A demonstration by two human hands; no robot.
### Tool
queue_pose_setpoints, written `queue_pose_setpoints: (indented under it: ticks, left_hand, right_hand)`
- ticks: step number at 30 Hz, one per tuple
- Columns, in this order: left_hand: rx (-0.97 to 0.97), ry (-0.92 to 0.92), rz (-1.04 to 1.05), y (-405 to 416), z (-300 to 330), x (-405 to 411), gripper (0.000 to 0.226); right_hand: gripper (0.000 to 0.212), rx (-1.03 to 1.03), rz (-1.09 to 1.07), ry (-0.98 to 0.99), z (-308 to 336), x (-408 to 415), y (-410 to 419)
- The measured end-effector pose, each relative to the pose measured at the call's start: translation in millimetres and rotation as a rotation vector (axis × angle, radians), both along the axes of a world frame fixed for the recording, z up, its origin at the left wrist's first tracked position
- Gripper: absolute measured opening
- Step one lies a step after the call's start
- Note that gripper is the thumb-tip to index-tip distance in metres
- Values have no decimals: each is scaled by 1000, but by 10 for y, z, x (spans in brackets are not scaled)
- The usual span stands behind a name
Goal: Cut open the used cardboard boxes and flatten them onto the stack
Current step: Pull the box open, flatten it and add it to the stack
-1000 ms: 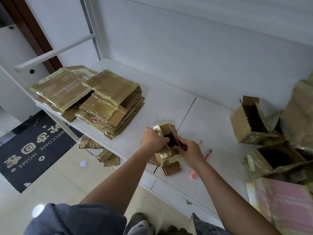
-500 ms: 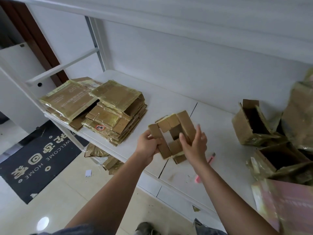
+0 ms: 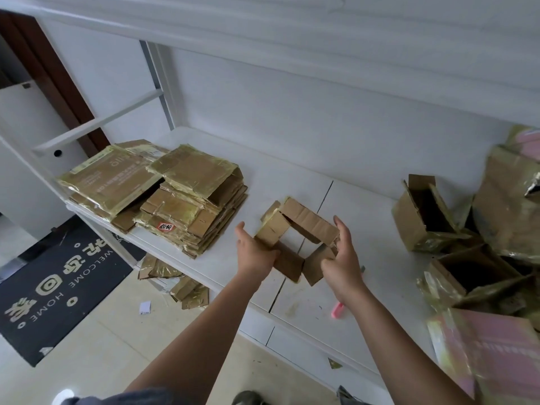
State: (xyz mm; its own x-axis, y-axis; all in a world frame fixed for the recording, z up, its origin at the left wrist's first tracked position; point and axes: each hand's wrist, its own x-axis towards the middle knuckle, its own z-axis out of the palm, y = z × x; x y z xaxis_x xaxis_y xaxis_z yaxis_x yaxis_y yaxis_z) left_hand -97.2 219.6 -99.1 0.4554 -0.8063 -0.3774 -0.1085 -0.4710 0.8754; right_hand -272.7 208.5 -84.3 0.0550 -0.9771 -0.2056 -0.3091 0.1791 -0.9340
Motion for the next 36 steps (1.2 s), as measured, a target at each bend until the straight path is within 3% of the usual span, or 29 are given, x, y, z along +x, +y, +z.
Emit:
queue_pose_setpoints:
  ticks: [3,4,6,9,11,14,16,18,20,22,25,28,30,33,36]
  left_hand:
    - [69,-608,-146,35,-110,5,80]
    - [45,-733,-153,38,-124,9,73]
    - [-58,-760,-156,24,-120,15,62]
    - [-170,-511,-232,-3,-68,60,53]
    - [-167,-236,-275,7,-39,152,46]
    - [-90,355,-86,77,-12,379,47]
    - [-26,630,64,166,-46,552,57]
    - [49,776,139,267,-123,699,54]
    - [101,805,180,340,-214,797,49]
    - [158,690,201,366,-291,839,42]
    - [198,205,75,343,-408,791,31]
    - [158,-454,-313,352,-523,660,61]
    - [144,-758,-597,381,-597,564,68]
    - [227,-835,-723,392,-710,477,69]
    - [233,-827,-686,365,-714,391,64]
  right_hand:
    - [99,-84,95,33,-5,2,23]
    - [100,-105,135,50,-2,7,29]
    - [100,-124,204,84,3,14,34]
    - [100,-155,239,140,22,-7,6]
    - [99,-190,242,187,36,-49,-36]
    - [89,-276,316,264,40,-133,-98]
    - [80,-291,440,299,11,-133,-104]
    - [72,-253,580,326,-63,-84,-95]
    - [75,-177,725,388,-178,-21,-82]
    - [77,-48,791,437,-302,31,-49]
    - [68,70,783,479,-503,87,26]
    - [55,-24,754,555,-677,185,79]
    - [51,-160,683,694,-725,257,79]
    - [59,-289,635,974,-803,290,25]
    - [64,-136,733,1034,-915,273,-2]
